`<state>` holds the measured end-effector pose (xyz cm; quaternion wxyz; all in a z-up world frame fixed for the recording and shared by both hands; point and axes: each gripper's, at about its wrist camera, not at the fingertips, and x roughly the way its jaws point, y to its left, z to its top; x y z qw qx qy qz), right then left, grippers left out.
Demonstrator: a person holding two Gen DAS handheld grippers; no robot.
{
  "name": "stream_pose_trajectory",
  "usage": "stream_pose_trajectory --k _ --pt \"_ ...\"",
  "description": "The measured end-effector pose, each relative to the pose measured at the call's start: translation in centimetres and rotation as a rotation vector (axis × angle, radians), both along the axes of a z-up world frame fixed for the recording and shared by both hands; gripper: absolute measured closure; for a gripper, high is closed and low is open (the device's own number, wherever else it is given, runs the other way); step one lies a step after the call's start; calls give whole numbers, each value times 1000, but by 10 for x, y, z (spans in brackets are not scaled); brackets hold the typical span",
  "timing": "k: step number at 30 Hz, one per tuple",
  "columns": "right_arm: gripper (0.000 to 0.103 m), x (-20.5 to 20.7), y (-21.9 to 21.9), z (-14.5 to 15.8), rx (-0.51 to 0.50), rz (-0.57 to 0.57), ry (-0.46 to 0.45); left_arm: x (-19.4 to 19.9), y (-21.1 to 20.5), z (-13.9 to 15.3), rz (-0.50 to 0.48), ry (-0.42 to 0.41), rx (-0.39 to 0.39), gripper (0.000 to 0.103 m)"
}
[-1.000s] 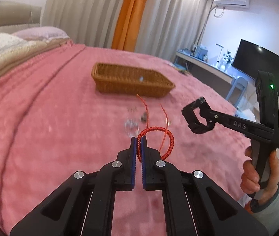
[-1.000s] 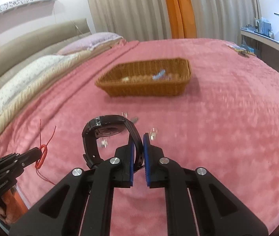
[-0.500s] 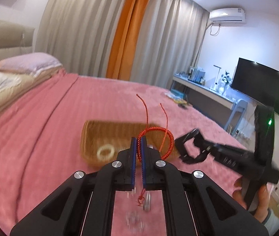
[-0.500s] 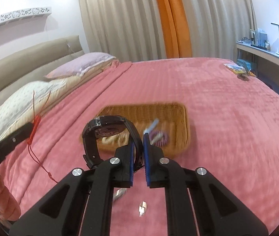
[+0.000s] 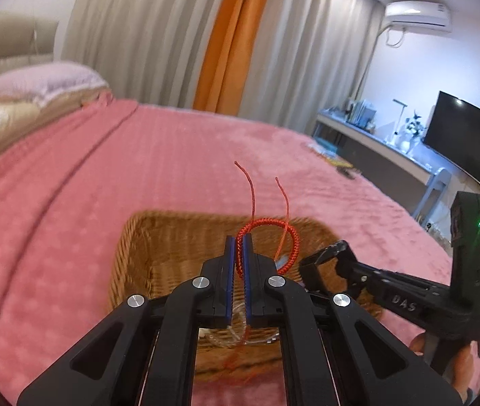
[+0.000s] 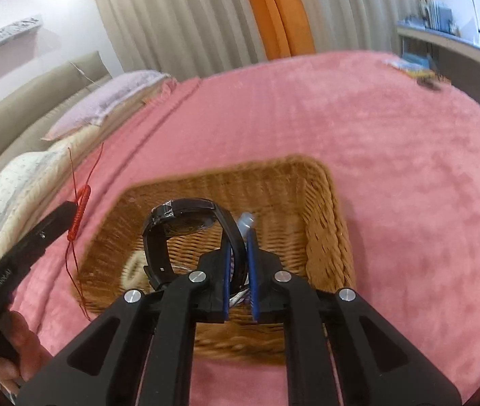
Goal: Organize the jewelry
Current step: 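Lower the watch and red bracelet into the basket and open both tools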
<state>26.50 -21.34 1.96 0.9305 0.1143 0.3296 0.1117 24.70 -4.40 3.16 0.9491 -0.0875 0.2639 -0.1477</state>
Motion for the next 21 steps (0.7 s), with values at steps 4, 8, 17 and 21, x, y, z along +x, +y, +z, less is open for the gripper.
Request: stream_pose_trajectory --k 4,8,17,21 --pt "96 14 -2 -18 -16 -6 42 13 2 -23 7 58 29 101" --pt "92 15 1 -22 -33 5 41 20 1 -31 11 90 58 100" --pt "78 5 4 -19 4 39 32 12 -1 -31 3 93 92 62" --pt "66 -17 -7 -2 17 7 -41 -8 6 -18 -1 57 45 59"
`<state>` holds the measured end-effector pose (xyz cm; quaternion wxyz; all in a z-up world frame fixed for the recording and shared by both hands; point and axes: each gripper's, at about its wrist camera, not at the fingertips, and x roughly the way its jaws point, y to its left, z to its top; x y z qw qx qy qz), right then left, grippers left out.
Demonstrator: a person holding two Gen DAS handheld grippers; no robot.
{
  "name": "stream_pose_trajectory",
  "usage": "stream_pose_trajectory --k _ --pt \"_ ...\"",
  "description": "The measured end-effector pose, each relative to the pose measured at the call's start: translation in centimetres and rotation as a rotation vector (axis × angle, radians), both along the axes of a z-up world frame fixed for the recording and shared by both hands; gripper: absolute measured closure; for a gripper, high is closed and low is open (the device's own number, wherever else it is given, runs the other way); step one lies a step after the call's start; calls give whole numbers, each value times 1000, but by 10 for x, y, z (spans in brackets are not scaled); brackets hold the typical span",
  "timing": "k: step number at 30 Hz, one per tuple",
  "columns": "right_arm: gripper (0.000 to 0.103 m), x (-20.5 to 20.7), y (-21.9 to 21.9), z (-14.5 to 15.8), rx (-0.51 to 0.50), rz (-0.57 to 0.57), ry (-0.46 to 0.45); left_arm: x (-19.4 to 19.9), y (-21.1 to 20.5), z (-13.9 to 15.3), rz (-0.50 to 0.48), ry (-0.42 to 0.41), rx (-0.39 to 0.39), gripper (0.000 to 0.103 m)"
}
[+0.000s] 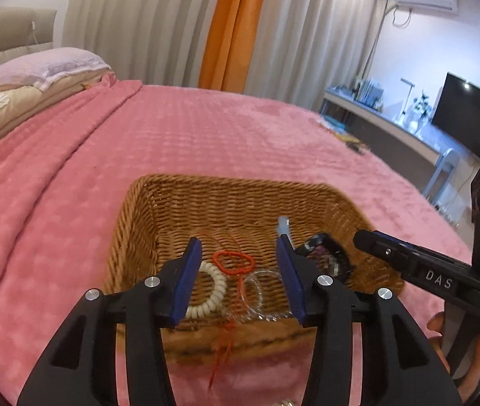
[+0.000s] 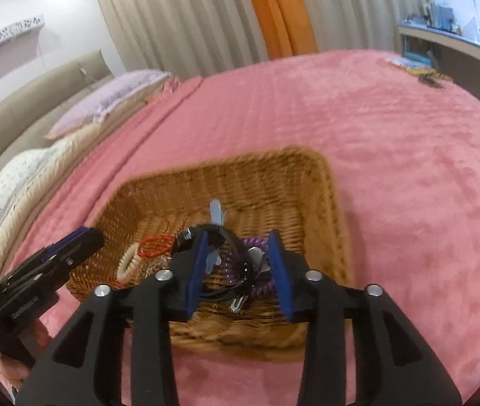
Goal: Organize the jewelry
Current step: 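Lower the watch and red bracelet into the basket and open both tools, then grasp the silver ring with the right tool while the left tool grasps the crystal bracelet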
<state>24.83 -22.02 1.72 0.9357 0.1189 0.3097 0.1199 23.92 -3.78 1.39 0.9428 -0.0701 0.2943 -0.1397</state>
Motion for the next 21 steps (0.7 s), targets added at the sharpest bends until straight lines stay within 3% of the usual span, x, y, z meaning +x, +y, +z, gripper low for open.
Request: stream_pose_trajectory --k 6,12,21 --pt "66 -48 -7 11 10 -15 -53 -52 9 16 -11 -53 -61 59" --pt "63 -94 -2 3 -46 9 -36 -106 8 23 -31 -82 -48 59" --pt "62 -136 -5 -36 -32 36 73 -161 18 -13 -37 11 -52 59"
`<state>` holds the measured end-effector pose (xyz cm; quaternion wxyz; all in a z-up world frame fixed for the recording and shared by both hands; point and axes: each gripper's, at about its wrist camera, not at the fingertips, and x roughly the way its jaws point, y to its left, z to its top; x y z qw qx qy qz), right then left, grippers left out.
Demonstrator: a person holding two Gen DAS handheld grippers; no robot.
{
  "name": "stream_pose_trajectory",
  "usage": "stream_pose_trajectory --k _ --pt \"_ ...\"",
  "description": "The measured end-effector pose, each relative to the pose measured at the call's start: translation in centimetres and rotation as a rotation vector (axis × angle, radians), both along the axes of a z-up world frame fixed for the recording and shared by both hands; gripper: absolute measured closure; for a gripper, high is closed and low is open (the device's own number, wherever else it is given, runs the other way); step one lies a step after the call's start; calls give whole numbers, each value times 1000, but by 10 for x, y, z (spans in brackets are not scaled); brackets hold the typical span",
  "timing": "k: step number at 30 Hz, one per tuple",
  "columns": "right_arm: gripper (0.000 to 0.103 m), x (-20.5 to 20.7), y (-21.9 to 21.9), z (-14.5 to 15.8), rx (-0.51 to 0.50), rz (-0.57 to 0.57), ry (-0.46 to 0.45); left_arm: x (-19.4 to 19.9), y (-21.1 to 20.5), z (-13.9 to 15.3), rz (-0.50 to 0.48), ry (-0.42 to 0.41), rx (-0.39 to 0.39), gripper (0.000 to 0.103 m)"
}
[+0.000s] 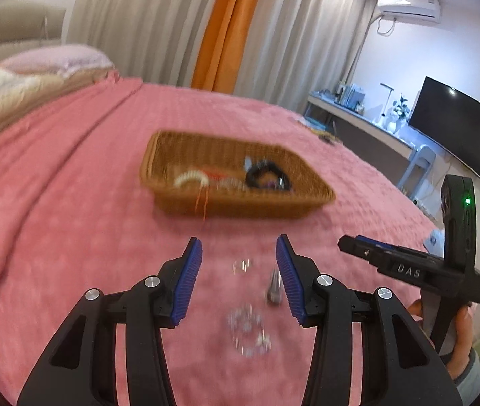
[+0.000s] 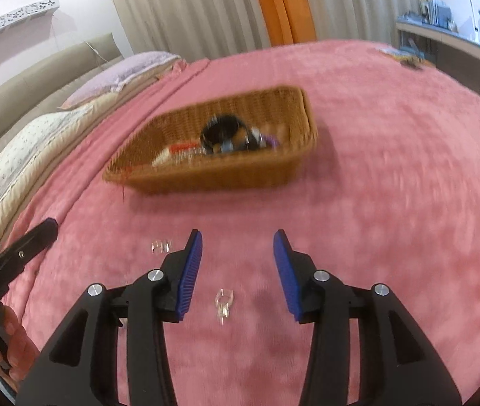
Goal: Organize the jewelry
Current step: 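Grasp the silver ring with the right tool while the left tool grasps the crystal bracelet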
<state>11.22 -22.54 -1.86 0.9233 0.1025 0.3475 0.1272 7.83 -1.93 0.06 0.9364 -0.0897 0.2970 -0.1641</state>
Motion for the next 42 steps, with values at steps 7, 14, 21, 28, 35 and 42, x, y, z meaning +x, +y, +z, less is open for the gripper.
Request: stream_pose_trajectory --k 7,14,21,28,35,42 --pt "62 -6 3 -25 8 17 61 4 -4 -42 -97 131 -36 60" --pt "62 -17 29 -32 -126 45 56 4 -15 -57 -67 144 54 60" --pt "62 -12 42 -39 -205 63 79 12 -8 -71 -86 235 32 60" --pt "62 -10 52 -43 -265 62 74 8 -22 -74 -77 224 106 60" --pt "91 -16 66 -41 -311 110 27 3 -30 -71 -129 192 111 91" --pt "91 -22 61 -36 -244 147 -1 0 -23 -70 -142 178 50 96"
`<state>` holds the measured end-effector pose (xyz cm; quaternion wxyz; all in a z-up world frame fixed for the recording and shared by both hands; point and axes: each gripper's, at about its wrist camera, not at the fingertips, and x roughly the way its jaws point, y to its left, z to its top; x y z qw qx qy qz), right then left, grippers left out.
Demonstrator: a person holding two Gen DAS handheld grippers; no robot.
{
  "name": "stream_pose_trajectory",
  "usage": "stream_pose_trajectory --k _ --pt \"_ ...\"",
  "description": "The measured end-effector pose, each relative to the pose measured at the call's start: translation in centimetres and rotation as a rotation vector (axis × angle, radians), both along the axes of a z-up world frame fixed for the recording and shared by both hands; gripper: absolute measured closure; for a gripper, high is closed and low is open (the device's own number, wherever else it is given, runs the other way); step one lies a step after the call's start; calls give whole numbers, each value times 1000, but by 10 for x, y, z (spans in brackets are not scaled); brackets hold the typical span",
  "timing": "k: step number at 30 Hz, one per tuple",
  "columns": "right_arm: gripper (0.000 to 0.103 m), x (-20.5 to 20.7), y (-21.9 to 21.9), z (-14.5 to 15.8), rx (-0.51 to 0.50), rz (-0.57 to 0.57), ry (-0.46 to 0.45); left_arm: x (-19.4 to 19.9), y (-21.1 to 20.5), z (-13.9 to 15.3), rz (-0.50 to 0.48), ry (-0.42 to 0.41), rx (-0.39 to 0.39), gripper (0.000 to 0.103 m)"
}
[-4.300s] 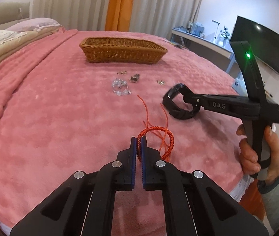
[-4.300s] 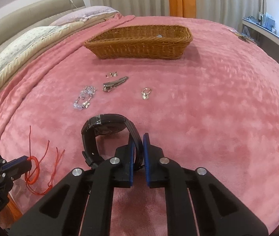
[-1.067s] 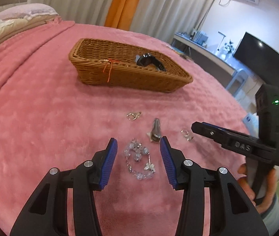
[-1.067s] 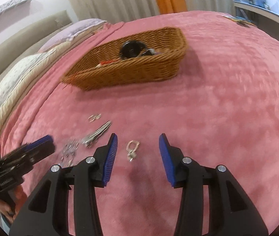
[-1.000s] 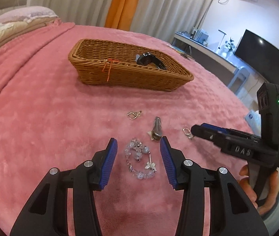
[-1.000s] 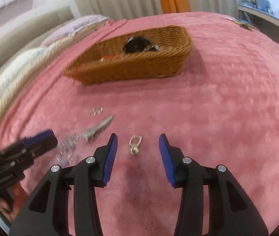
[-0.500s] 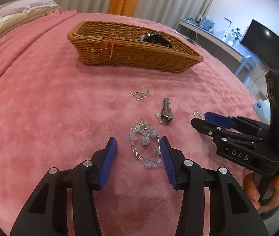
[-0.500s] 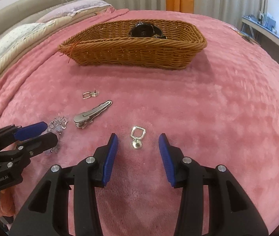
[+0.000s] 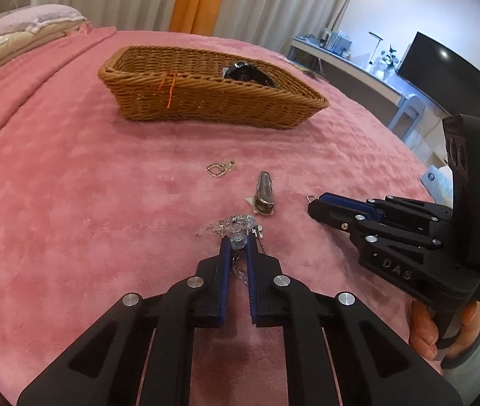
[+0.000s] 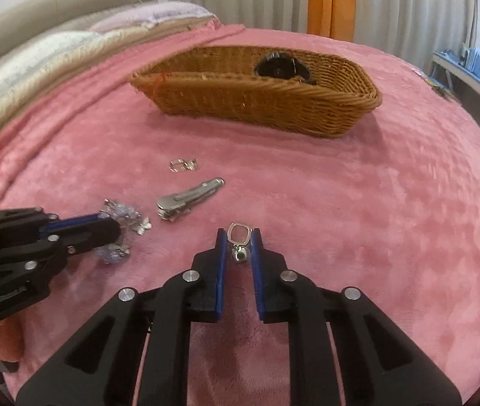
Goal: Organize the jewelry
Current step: 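Grasp the silver ring with the right tool while the left tool grasps the crystal bracelet, then carry the ring and crystal bracelet into the basket and open both tools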
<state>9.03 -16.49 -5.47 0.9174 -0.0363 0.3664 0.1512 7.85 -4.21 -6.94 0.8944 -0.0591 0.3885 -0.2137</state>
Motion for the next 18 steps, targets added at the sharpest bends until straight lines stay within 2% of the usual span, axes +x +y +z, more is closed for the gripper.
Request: stream_pose_trajectory --k 4,9,18 --pt "91 -9 -6 6 47 20 -38 -4 6 4 5 -26 -34 96" --pt "91 -28 -10 21 93 56 -135 -10 16 12 12 -80 -103 96" --pt "91 -36 -16 38 110 31 -192 -20 22 36 20 -165 -160 96"
